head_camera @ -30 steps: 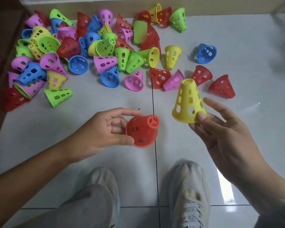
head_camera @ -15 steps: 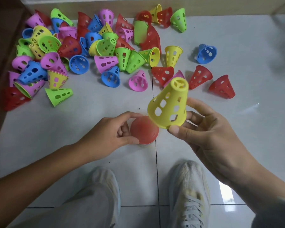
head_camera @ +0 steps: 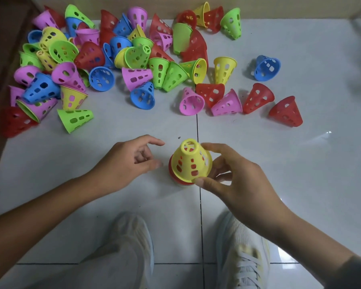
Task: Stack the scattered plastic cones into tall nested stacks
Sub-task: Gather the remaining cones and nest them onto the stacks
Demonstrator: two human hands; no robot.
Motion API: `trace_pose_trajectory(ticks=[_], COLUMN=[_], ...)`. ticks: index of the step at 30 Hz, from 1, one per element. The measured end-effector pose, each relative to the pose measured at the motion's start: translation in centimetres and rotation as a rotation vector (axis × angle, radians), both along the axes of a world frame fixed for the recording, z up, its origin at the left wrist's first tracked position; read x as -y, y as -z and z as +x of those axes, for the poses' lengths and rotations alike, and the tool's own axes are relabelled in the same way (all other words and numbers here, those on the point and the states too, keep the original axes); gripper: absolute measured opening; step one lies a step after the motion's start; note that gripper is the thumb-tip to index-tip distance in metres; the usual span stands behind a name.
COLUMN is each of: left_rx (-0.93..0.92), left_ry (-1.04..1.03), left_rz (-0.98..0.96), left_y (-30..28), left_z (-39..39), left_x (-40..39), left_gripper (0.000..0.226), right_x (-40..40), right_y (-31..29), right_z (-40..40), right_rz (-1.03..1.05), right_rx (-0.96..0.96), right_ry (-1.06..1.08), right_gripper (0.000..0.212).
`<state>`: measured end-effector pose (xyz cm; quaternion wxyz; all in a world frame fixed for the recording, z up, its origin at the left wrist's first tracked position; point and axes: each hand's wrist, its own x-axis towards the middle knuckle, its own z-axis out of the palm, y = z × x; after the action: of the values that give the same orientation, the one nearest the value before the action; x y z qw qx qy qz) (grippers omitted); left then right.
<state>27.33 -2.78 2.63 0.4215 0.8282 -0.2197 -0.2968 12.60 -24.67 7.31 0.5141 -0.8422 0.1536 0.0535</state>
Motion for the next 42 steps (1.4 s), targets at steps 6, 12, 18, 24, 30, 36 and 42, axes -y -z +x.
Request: trace_pose_trajectory(ticks=[6, 12, 18, 24, 30, 36, 42], left_rx=[0.016, 0.11, 0.202, 0.166, 0.148, 0.209, 0.318], left_ry=[-0.01, -0.014, 0.102, 0.215, 0.294, 0.316, 0.267], left_rz=[-0.035, -0.017, 0.049, 0.081, 0.116, 0.139, 0.133], left_y=[0.1, 0.5, 1.9, 3.6, 4.6, 4.5, 1.3], left_z=[2.1, 4.5, 6.9, 8.3, 9.4, 10.5, 10.7], left_x=[1.4, 3.1, 5.4, 7.6, 8.8, 9.2, 7.6], left_gripper=[0.03, 0.029, 0.05, 0.063, 0.07, 0.078, 0.074], right_x=[0.3, 2.2, 5.7, 8.9, 11.0, 12.0, 11.4], right_y=[1.3, 2.5, 3.9, 5.5, 6.7, 7.9, 7.2], right_z=[0.4, 1.1, 3.0, 5.7, 8.1, 10.4, 11.5], right_rz=[-0.158, -0.109, -0.21, -0.314, -0.372, -0.34, -0.321], right_rx=[0.031, 0.014, -0.002, 0.002, -0.051, -0.074, -0.033], right_ry=[-0.092, -0.066, 0.009, 0.068, 0.029, 0.008, -0.027], right_gripper=[0.043, 0.048, 0.044, 0.051, 0.059, 0.059, 0.045])
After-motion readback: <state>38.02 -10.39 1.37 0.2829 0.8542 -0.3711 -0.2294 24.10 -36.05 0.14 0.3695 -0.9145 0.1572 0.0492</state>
